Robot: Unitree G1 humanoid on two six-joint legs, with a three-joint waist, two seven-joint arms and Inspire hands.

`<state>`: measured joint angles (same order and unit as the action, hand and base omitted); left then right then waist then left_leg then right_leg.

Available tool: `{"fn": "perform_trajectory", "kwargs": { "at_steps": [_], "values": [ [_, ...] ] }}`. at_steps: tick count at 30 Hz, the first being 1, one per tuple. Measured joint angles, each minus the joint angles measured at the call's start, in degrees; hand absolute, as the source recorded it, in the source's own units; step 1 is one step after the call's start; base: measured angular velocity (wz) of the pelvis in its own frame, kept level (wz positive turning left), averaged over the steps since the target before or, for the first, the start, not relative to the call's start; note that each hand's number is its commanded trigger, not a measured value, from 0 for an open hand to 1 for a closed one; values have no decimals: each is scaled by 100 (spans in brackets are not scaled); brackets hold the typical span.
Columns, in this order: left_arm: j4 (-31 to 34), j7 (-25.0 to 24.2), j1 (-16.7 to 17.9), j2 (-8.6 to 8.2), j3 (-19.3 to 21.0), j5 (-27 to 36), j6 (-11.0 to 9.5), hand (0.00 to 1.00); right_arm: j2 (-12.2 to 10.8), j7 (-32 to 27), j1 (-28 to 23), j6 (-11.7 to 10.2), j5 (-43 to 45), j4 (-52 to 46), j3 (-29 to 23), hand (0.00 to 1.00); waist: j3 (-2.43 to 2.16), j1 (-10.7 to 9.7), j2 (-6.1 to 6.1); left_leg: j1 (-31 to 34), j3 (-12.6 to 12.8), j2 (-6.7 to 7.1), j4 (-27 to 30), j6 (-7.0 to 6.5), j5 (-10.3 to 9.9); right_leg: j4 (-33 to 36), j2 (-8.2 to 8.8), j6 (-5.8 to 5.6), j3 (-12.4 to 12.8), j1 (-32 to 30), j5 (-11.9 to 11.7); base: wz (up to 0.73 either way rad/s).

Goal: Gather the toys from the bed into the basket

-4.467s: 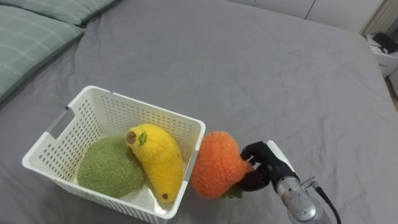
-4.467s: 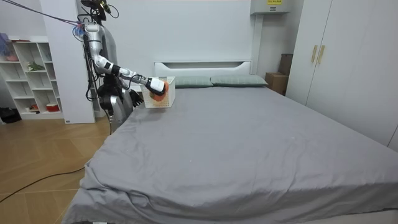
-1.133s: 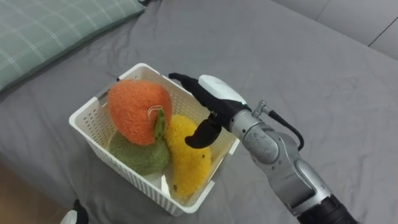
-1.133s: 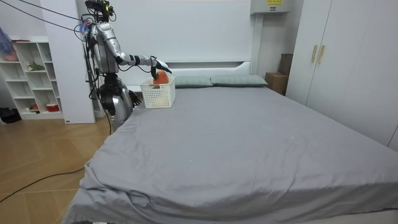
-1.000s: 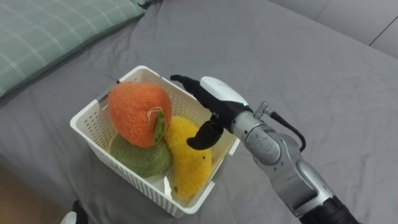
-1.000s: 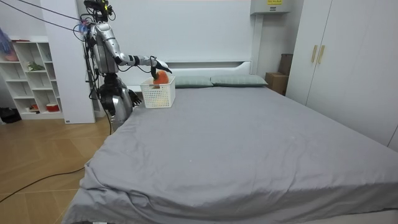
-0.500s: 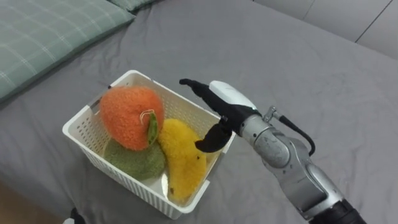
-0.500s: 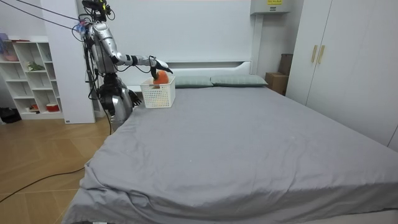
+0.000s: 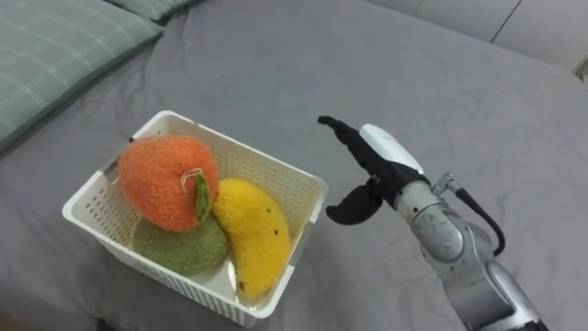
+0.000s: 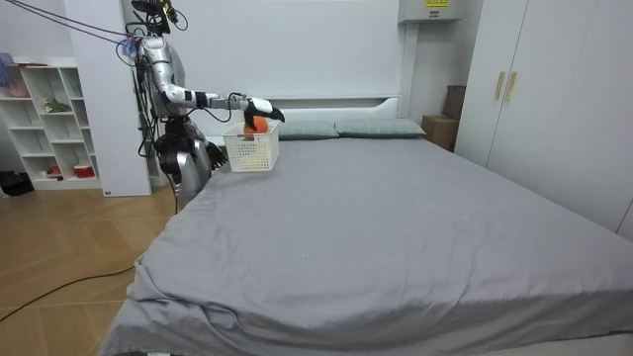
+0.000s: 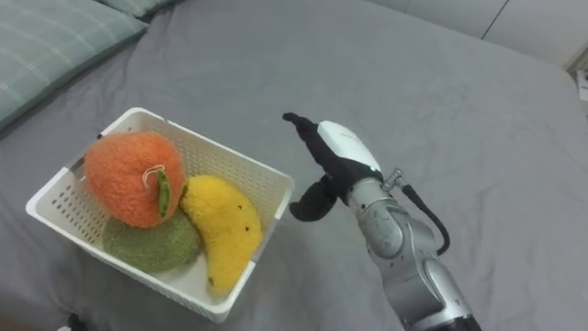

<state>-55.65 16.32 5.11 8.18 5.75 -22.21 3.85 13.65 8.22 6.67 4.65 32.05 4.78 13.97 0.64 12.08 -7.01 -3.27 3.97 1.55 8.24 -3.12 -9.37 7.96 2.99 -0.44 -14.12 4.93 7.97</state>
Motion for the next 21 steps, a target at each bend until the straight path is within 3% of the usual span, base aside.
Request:
{"fn": "perform_trajectory", "kwargs": {
  "at_steps": [6,13,15,21],
  "values": [
    [10,7,185,-50,119,-1,37,0,15,-130,-418,1,-50,32,-414,0,-47,-275,134,-55,75,-23,-51,0,0,55,-7,-1,27,-5,0,-5],
    [93,130,399,-86,257,-4,29,0,4,-359,-720,-34,-201,411,-1065,0,-41,-534,155,-81,152,-26,-50,-8,-6,73,-19,0,176,-13,-1,-7],
    [120,189,491,-87,261,-93,9,0,4,-533,-905,-102,-254,551,-1244,0,-20,-573,195,-95,202,-34,-49,-18,-20,74,-27,0,234,-27,-1,-12],
    [182,226,558,-99,310,-114,-15,0,3,-727,-1301,-193,-534,994,-1591,0,-53,-742,273,-136,287,-44,-52,-29,-49,82,-29,-7,288,-17,-5,-6]
  ]
}}
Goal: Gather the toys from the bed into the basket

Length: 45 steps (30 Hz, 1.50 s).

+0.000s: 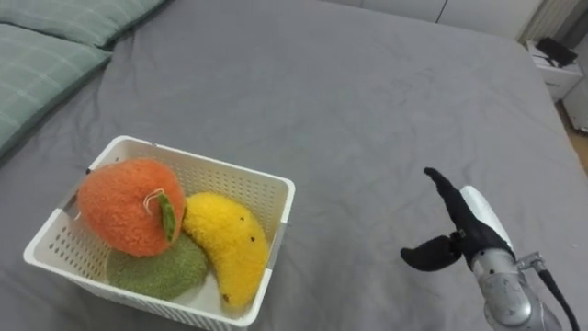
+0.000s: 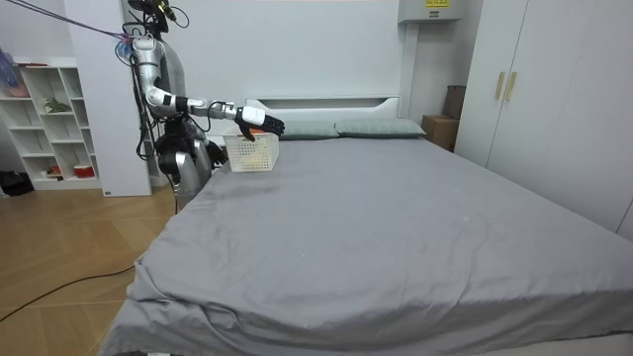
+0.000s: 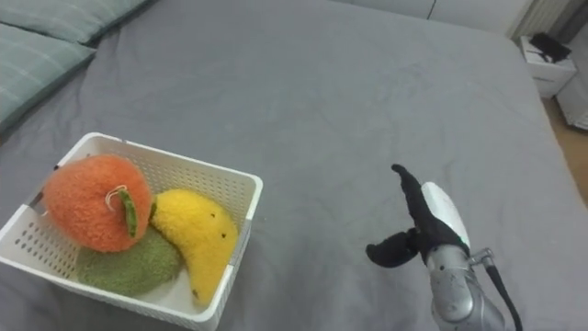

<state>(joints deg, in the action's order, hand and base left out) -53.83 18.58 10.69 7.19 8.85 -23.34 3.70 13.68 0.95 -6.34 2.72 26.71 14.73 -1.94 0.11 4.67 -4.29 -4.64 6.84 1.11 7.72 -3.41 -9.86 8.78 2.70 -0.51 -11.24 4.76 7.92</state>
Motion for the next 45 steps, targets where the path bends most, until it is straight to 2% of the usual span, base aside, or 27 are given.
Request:
{"fn": "perform_trajectory", "kwargs": {
  "at_steps": [3,7,14,17,22,25,27,30,32,38,40,41,42,45],
  "values": [
    [4,2,85,2,17,0,0,0,-2,-143,-22,-27,-251,297,-198,0,-19,-135,28,-10,75,-8,0,-2,-11,6,0,-1,13,-12,0,-8],
    [52,87,175,0,126,-130,0,0,-10,-346,-65,-44,-456,646,-382,0,-29,-235,-27,-15,108,-19,-2,3,-14,1,-12,-1,28,-19,0,-3],
    [90,226,294,32,229,-149,-10,0,-11,-696,-229,-95,-1345,1404,-689,0,3,-348,-112,-96,166,-35,-26,11,-33,2,-39,1,173,21,-3,-6],
    [90,246,367,28,325,-178,-11,0,-38,-918,-311,-259,-1571,1822,-920,0,1,-463,-120,-99,170,-39,-7,13,-38,-1,-44,1,178,21,-3,-1],
    [87,348,490,31,347,-226,-11,0,-39,-1092,-564,-292,-1822,2354,-1149,0,1,-622,-122,-106,170,-43,-5,18,-41,-6,-52,4,178,30,-4,-1],
    [48,349,510,31,403,-223,-56,0,-42,-1113,-593,-403,-2065,3149,-1296,0,14,-654,-91,-115,171,-44,-15,18,-47,-10,-51,5,174,44,-5,0],
    [-72,351,509,44,444,-230,-159,0,-41,-1164,-599,-408,-2216,3890,-1304,0,5,-646,-112,-147,185,-46,-21,22,-56,-10,-54,4,182,24,-4,-5],
    [-178,350,512,38,447,-269,-165,0,-50,-1164,-647,-387,-2249,4579,-1297,0,23,-632,-116,-161,232,-48,-19,26,-89,-8,-73,0,317,13,7,-14],
    [-263,349,510,37,446,-269,-165,0,-52,-1164,-657,-384,-2275,4869,-1297,0,6,-641,-112,-168,251,-46,-12,22,-97,-13,-73,-11,343,14,18,-8],
    [-373,344,499,26,440,-269,-165,0,-194,-1142,-670,-265,-2476,5421,-1276,0,5,-657,-94,-198,249,-48,-4,26,-101,-16,-74,-6,325,32,46,0],
    [-381,343,507,19,442,-270,-162,0,-242,-1086,-683,-257,-2513,5516,-1277,0,-15,-666,-84,-202,241,-48,-5,26,-101,-11,-74,-6,323,54,47,2],
    [-382,343,523,10,435,-285,-144,0,-288,-1071,-681,-231,-2514,5622,-1266,0,-35,-670,-73,-242,239,-48,-6,30,-104,-17,-78,-6,321,103,47,0],
    [-383,340,541,-6,425,-287,-107,0,-338,-1062,-668,-142,-2518,5709,-1197,0,-31,-668,-81,-309,239,-48,-15,37,-112,-13,-80,-7,324,151,61,0],
    [-363,326,534,-68,397,-282,2,0,-434,-943,-634,45,-2532,5768,-886,0,-55,-654,-30,-342,241,-48,-8,34,-148,-12,-80,-13,313,183,77,0]
  ]
}}
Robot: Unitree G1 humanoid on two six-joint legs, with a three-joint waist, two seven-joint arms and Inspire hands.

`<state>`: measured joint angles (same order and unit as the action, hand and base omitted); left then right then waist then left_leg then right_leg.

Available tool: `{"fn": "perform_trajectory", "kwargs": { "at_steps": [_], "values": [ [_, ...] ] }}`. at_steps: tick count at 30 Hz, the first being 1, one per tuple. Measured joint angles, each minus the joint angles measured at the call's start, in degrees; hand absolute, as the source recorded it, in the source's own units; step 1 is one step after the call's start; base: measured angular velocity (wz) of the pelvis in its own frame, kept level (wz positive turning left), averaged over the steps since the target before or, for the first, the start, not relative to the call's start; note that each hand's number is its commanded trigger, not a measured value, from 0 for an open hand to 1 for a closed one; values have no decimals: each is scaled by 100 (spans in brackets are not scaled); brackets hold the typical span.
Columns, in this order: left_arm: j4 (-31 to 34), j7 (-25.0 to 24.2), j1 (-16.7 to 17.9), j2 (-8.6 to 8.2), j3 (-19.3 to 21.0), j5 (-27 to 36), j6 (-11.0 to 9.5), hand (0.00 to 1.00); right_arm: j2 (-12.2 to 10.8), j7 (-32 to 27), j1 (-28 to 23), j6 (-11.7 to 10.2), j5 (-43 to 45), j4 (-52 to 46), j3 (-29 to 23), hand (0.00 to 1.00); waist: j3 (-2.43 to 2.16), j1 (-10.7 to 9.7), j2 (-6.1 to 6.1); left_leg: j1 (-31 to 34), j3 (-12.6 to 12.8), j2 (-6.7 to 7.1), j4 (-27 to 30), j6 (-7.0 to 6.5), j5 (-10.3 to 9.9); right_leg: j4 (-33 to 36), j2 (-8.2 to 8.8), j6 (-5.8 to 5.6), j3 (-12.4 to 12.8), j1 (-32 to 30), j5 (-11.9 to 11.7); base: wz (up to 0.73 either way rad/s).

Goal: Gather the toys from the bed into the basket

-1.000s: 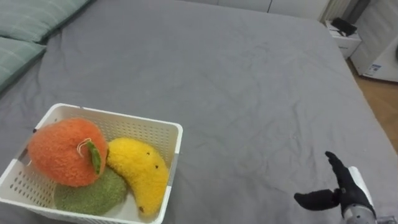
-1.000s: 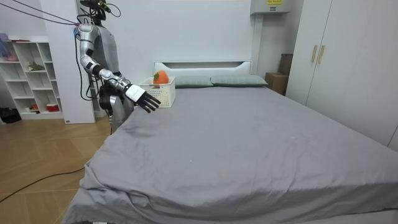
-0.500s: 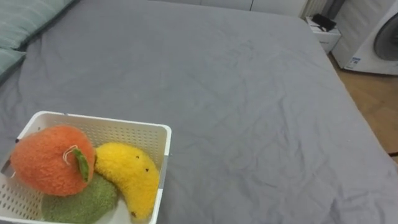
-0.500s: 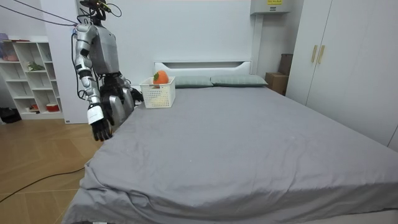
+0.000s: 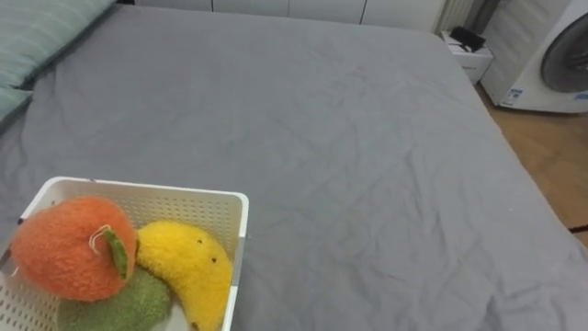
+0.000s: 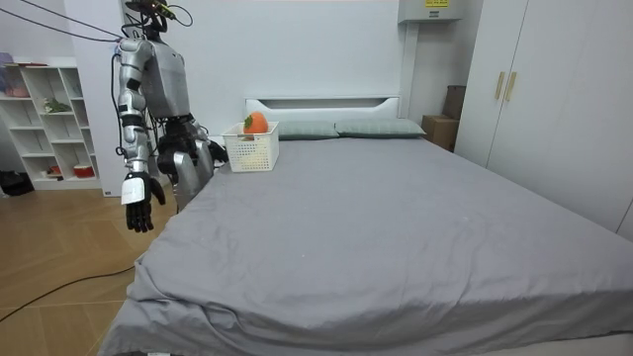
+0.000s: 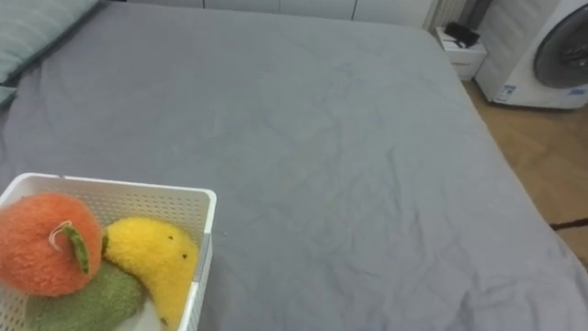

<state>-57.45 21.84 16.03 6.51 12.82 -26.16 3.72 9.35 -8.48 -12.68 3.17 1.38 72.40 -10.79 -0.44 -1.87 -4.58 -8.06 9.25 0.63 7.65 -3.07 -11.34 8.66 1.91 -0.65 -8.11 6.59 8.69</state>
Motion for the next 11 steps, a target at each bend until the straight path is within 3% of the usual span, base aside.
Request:
{"fn": "perform_trajectory", "kwargs": {
  "at_steps": [11],
  "values": [
    [-177,32,-46,-221,-9,184,8,0,-192,98,169,317,-362,142,282,0,8,43,239,-48,-1,8,-29,-10,-46,0,1,-21,8,45,22,0]
  ]
}}
